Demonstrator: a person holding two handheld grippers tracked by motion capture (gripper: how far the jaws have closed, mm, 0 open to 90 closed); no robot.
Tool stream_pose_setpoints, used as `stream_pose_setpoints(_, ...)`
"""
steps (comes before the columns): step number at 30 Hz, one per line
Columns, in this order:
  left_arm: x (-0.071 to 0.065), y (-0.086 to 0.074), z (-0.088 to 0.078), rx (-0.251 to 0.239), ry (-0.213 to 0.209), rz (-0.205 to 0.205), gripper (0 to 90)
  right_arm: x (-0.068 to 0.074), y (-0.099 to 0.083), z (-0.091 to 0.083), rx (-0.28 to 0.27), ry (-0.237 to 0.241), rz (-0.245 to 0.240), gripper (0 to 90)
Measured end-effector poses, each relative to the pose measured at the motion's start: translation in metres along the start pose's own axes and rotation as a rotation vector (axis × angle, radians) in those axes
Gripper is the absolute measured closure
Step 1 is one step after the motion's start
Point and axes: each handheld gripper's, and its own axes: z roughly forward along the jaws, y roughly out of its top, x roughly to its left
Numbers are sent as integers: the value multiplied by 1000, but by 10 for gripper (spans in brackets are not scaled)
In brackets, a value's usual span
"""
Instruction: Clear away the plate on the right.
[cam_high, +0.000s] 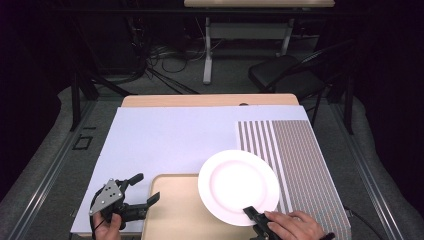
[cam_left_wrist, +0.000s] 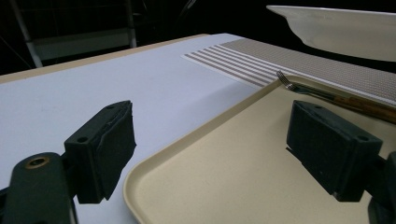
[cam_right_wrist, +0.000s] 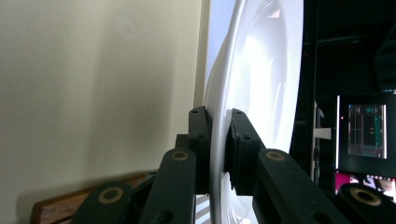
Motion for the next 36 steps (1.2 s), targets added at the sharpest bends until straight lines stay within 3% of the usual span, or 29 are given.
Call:
stream_pose_setpoints(10,0,0,0,-5,2,-1,157,9,8,6,-29,23,-8,816)
stream_pose_setpoints(22,1,0,0,-5,-1,-2,157,32,14,25,-68,97,1,814)
stream_pose_setpoints(29,1,0,-1,-1,0,-1,157,40,20,34,-63,137,15,813)
stream_pose_setpoints(36,1,0,-1,-4,2,0,157,45,25,42,-78,158,-10,812)
